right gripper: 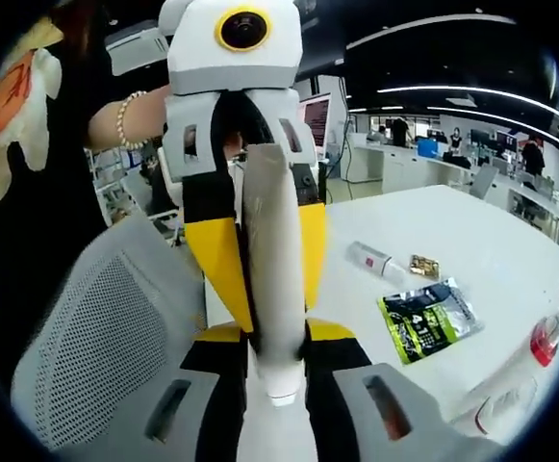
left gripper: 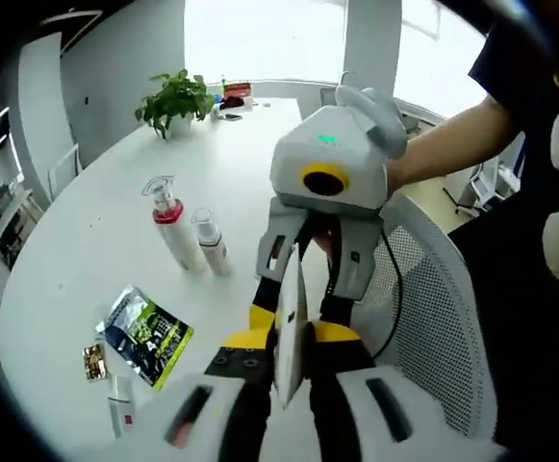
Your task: Arrange the skincare products in the storage area until every visible bottle or jar stands upright without overlapping.
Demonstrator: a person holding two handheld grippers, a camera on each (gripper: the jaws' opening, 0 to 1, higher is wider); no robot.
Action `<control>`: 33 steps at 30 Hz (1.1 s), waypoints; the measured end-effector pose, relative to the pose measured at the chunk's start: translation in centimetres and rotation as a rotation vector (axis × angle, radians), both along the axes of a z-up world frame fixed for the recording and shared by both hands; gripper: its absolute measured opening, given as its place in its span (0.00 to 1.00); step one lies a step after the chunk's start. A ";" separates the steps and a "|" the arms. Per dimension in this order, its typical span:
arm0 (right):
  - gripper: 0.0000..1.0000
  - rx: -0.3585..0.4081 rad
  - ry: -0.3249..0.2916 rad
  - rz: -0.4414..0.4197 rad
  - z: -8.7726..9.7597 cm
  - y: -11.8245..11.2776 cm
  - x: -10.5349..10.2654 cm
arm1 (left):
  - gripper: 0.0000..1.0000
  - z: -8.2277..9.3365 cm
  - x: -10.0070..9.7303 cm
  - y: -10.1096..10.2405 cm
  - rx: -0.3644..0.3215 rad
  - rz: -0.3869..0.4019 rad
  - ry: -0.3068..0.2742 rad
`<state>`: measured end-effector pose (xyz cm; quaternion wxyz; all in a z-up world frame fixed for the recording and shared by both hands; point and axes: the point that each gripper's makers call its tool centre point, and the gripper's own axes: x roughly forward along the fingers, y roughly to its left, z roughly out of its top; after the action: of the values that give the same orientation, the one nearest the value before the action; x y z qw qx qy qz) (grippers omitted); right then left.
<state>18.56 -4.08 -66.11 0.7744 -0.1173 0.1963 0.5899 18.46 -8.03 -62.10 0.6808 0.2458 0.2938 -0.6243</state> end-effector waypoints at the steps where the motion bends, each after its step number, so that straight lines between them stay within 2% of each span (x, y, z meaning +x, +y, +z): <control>1: 0.22 -0.008 -0.001 -0.007 -0.3 -0.1 0.1 | 0.13 -0.3 0.1 -0.1 0.002 0.000 -0.005; 8: 0.23 -0.026 -0.003 -0.058 -1.1 -0.7 0.3 | 0.14 -1.3 0.3 -0.4 0.000 0.010 -0.025; 22: 0.23 -0.064 0.006 -0.080 -2.5 -1.0 0.4 | 0.13 -2.6 0.3 -0.5 0.001 0.025 -0.034; 33: 0.26 -0.023 0.004 -0.149 -2.1 -2.0 0.9 | 0.14 -2.5 1.0 -1.0 -0.027 0.039 -0.057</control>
<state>19.42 -6.07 -68.22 0.8145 -0.1100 0.2126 0.5285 19.41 -8.99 -64.57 0.7042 0.2487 0.2707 -0.6075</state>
